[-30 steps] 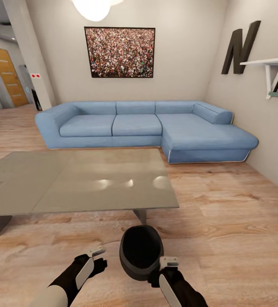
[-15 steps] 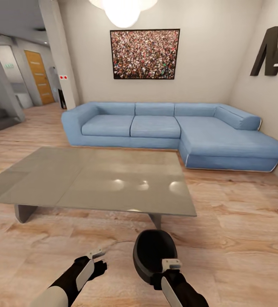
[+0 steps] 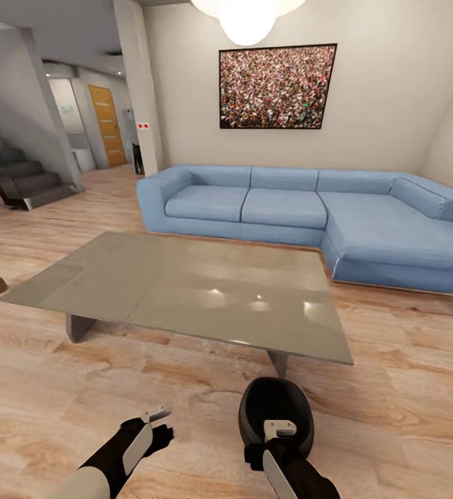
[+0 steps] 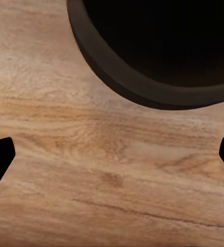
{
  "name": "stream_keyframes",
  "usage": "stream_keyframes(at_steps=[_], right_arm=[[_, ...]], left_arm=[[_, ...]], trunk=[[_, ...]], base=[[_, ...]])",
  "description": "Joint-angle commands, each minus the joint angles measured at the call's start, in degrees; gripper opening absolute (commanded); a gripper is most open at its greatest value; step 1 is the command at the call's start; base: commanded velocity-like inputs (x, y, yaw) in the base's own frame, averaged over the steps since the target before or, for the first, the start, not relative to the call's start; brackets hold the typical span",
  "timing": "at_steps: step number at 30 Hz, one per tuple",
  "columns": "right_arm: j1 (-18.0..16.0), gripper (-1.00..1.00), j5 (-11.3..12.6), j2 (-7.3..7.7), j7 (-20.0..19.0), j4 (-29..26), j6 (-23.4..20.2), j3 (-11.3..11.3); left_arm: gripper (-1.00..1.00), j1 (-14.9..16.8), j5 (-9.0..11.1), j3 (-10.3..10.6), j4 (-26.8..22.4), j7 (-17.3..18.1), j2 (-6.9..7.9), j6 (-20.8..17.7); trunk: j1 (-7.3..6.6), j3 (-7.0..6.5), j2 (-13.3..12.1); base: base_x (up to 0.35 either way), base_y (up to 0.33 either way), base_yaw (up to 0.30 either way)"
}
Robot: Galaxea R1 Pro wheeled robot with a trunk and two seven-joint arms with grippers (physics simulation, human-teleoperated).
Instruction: Place each of the two pumpkins and all three candles from the living room inside a cabinet in the living room (use any cabinet), then make sure every cabinet is closed, and position the cauldron so it is next to a table in the living room.
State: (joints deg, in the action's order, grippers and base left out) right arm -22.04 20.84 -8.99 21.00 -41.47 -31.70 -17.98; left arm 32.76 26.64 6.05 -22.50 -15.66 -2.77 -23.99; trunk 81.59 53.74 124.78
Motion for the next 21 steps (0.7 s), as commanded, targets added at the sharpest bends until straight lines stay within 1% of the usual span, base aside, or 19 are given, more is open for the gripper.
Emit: stream_keyframes(at_steps=[1, 4, 7, 10, 16, 21], right_arm=[[0.0, 1.0, 0.6, 0.04, 0.6, -0.1, -0.1, -0.2], [0.0, 1.0, 0.6, 0.06, 0.6, 0.0, -0.1, -0.2], [0.0, 1.0, 0.6, 0.08, 0.6, 0.0, -0.1, -0.2], [0.0, 1.0, 0.6, 0.08, 0.6, 0.0, -0.1, -0.3], [0.0, 1.0, 0.6, 0.04, 0.6, 0.0, 0.0, -0.3], [0.0, 1.0, 0.5, 0.03, 0.6, 1.1, 0.0, -0.4]], left_arm=[[1.0, 0.0, 0.6, 0.5, -0.1, -0.5, 0.04, -0.1], [1.0, -0.1, 0.3, 0.5, 0.8, -0.5, 0.04, -0.1], [1.0, -0.1, 0.4, 0.5, 1.3, -0.4, 0.04, 2.2], [1.0, -0.1, 0.5, 0.5, 1.7, -0.4, 0.0, 3.4], [1.0, -0.1, 0.5, 0.5, 1.9, -0.5, -0.03, 3.7], [1.0, -0.1, 0.5, 0.5, 1.9, -0.5, -0.04, 3.7]], trunk=[[-0.01, 0.05, 0.0], [-0.01, 0.05, 0.0], [-0.01, 0.05, 0.0], [-0.01, 0.05, 0.0], [-0.01, 0.05, 0.0], [-0.01, 0.11, 0.0]], base=[[0.0, 0.0, 0.281], [0.0, 0.0, 0.281], [0.0, 0.0, 0.281], [0.0, 0.0, 0.281], [0.0, 0.0, 0.281], [0.0, 0.0, 0.281]])
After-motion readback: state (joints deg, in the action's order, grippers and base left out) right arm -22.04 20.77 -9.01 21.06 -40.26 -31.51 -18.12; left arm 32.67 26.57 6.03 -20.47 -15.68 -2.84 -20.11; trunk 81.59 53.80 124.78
